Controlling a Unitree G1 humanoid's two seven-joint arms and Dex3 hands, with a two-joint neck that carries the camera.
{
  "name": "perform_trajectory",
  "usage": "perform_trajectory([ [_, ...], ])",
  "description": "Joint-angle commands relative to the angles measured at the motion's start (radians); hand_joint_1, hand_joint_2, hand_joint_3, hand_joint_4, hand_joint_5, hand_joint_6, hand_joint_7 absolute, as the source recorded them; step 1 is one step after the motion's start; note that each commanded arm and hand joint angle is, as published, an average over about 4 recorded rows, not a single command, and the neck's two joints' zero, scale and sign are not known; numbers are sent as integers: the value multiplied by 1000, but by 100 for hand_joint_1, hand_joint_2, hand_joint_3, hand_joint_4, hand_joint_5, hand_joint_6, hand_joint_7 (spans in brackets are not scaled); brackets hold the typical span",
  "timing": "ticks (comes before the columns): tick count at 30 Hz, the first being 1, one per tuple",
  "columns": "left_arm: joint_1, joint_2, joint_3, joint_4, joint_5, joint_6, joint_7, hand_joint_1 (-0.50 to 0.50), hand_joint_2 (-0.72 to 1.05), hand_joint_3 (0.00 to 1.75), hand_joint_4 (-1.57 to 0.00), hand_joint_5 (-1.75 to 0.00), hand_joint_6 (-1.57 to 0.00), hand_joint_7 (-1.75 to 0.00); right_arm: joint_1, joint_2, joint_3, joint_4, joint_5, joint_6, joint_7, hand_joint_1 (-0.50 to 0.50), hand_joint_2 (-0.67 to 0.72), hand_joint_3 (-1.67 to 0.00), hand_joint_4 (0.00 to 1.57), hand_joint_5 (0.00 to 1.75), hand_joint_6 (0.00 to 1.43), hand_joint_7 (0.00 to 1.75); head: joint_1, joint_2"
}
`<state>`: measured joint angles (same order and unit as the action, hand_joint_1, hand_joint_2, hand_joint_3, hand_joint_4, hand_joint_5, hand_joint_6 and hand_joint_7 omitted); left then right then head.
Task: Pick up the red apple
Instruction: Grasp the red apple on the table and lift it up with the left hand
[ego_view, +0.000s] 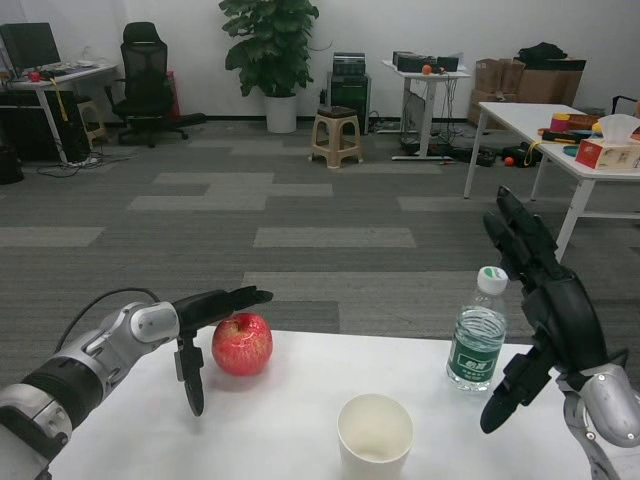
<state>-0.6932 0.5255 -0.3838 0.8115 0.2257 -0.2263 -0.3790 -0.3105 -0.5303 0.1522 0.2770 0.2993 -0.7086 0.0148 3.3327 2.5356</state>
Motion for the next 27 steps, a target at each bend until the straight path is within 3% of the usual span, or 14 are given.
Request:
perform_trajectory([
  [1, -42, -3, -39, 53, -2, -5, 20, -50, -10, 0, 0, 0, 0, -21, -1, 9, 6, 5, 4, -9, -2, -44, 72, 0, 0, 0, 0, 0, -2, 1],
  [13, -50, -78, -60, 208, -25, -51, 71, -50, -10, 0, 0, 0, 0, -21, 7, 21, 5, 4, 4, -11, -2, -42, 72, 0, 0, 0, 0, 2, -7, 5],
  [27, -35, -104, -57, 227, -52, -70, 116, -50, -2, 0, 0, 0, 0, -14, 9, 24, 7, 6, 4, -11, -4, -42, 72, 0, 0, 0, 0, 0, -5, 0],
])
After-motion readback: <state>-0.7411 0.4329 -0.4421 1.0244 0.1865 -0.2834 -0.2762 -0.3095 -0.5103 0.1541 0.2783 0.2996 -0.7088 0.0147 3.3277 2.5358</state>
